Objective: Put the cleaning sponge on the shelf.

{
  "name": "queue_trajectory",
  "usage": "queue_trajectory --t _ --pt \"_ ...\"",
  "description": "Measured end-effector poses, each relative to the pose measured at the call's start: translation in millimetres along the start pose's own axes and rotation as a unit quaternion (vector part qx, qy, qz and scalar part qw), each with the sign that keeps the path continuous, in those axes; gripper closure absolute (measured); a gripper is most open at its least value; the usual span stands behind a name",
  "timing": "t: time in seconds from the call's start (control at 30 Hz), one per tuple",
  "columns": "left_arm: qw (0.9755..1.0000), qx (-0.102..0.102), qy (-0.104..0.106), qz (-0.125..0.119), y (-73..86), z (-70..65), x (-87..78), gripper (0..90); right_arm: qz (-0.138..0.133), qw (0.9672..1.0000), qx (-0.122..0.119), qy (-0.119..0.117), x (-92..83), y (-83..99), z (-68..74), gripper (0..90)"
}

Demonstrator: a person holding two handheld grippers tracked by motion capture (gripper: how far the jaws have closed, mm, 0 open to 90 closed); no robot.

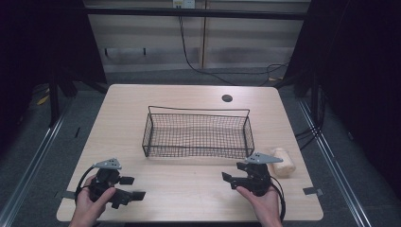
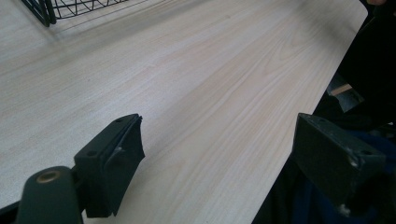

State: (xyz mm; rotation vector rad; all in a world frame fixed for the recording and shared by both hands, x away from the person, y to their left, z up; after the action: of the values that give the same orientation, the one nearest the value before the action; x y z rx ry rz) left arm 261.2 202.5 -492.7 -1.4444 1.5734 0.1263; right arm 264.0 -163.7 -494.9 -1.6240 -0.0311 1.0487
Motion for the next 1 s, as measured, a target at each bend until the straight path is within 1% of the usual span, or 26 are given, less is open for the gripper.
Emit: queue_trajectory --t 0.03,0.07,0.1,0.13,0.17,0.2,0.23,0.27,0.3,0.33,0.4,0.43,0.5,0.53,0.57,0.6,0.63,0.67,0.7,0.73,0.8,0.9,0.93,1.0 --pt "1.0 0.003 -0.002 0.0 -0.1 0.6 -0.3 16.3 0.001 1.0 0.007 -0.002 -1.2 -0.6 -0.3 28.2" --pt "1.0 0.003 -0.001 0.0 -0.1 0.5 -0.4 16.3 0.005 0.9999 0.009 -0.005 -2.3 -1.2 -0.6 28.9" --pt "1.0 0.004 0.0 0.002 0.0 0.4 -0.8 16.3 0.004 0.9999 0.007 -0.009 -3.2 -2.2 -0.6 31.4" --pt "1.0 0.004 -0.002 -0.002 -0.2 0.3 -0.3 16.3 -0.003 0.9999 0.007 -0.013 -4.8 -3.1 -0.4 36.5" --pt "1.0 0.003 -0.002 -0.002 -0.1 0.0 -0.3 16.3 -0.003 0.9999 0.007 -0.013 -4.8 -3.1 -0.4 36.5" --pt "1.0 0.003 -0.002 -0.002 -0.1 0.0 -0.4 16.3 -0.004 0.9995 0.017 -0.027 -5.8 -3.2 0.2 36.9" --pt "1.0 0.003 -0.002 -0.003 -0.2 -0.1 -0.4 16.3 -0.004 0.9995 0.017 -0.027 -5.8 -3.2 0.2 36.9" --pt "1.0 0.003 -0.001 -0.003 -0.2 -0.1 -0.5 16.3 0.002 0.9995 0.015 -0.028 -6.0 -3.2 0.5 37.8" --pt "1.0 0.003 -0.001 -0.003 -0.3 0.0 -0.5 16.3 0.003 0.9996 0.005 -0.029 -6.2 -3.9 1.2 40.7" --pt "1.0 0.003 -0.003 -0.003 -0.3 0.1 -0.4 16.3 0.003 0.9996 0.0 -0.027 -7.0 -4.7 1.4 40.9" --pt "1.0 0.004 -0.003 -0.003 -0.3 0.2 -0.3 16.3 0.001 0.9994 0.0 -0.035 -8.7 -7.9 3.0 41.0" --pt "1.0 0.003 -0.002 -0.002 -0.2 0.4 -0.3 16.3 0.006 0.9995 -0.002 -0.032 -10.8 -9.7 4.2 41.1" --pt "1.0 0.003 -0.002 0.002 0.1 0.4 -0.7 16.3 0.014 0.9994 0.006 -0.031 -12.8 -10.3 4.9 41.1" --pt "1.0 0.003 -0.001 0.0 0.1 0.3 -0.6 16.3 0.021 0.9989 0.014 -0.041 -14.3 -10.4 5.8 41.0" --pt "1.0 0.003 -0.001 0.0 0.1 0.3 -0.6 16.3 0.021 0.9989 0.014 -0.041 -14.3 -10.4 5.8 41.0" --pt "1.0 -0.001 0.0 -0.005 -0.1 -0.5 -0.3 16.3 0.028 0.9985 0.016 -0.045 -14.7 -9.9 5.8 39.9" --pt "1.0 0.0 0.002 -0.004 -0.1 -0.6 -0.6 16.3 0.036 0.9976 0.022 -0.055 -15.2 -9.8 5.6 37.1" --pt "1.0 0.0 0.003 -0.003 -0.1 -0.6 -0.8 16.3 0.036 0.9969 0.03 -0.064 -15.6 -10.2 5.0 35.5" --pt "1.0 0.002 0.003 -0.003 -0.1 -0.4 -0.8 16.3 0.034 0.9965 0.034 -0.068 -16.5 -11.0 3.9 34.1" --pt "1.0 0.003 0.003 -0.003 -0.1 -0.4 -0.9 16.3 0.036 0.9965 0.036 -0.066 -17.8 -12.0 2.7 33.5" --pt "1.0 0.003 0.003 -0.003 -0.2 -0.6 -0.7 16.3 0.036 0.9974 0.026 -0.056 -21.2 -14.7 -0.2 32.8" --pt "1.0 0.002 0.003 -0.004 -0.2 -0.5 -0.7 16.3 0.037 0.9973 0.035 -0.053 -26.2 -17.6 -6.6 29.5" --pt "1.0 0.002 0.002 -0.004 -0.3 -0.4 -1.0 16.3 0.042 0.9974 0.037 -0.044 -29.0 -18.0 -12.3 26.0" --pt "1.0 0.004 0.001 -0.005 -0.3 -0.1 -1.2 16.3 0.042 0.9974 0.039 -0.045 -30.0 -18.3 -14.2 24.9"
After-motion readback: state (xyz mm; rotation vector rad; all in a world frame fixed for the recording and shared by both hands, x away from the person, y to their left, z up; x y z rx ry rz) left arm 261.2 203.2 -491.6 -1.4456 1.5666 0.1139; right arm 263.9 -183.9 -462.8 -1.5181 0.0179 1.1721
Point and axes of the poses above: each handheld gripper's, and its own axes: x roughly forward along the jaws, y roughly out of its underside, z roughly to its left, the point moved 6 cm from there along x, roughly forward along the jaws, and after that the axes turned 13 degrees about -x, right-handed, at the moved point
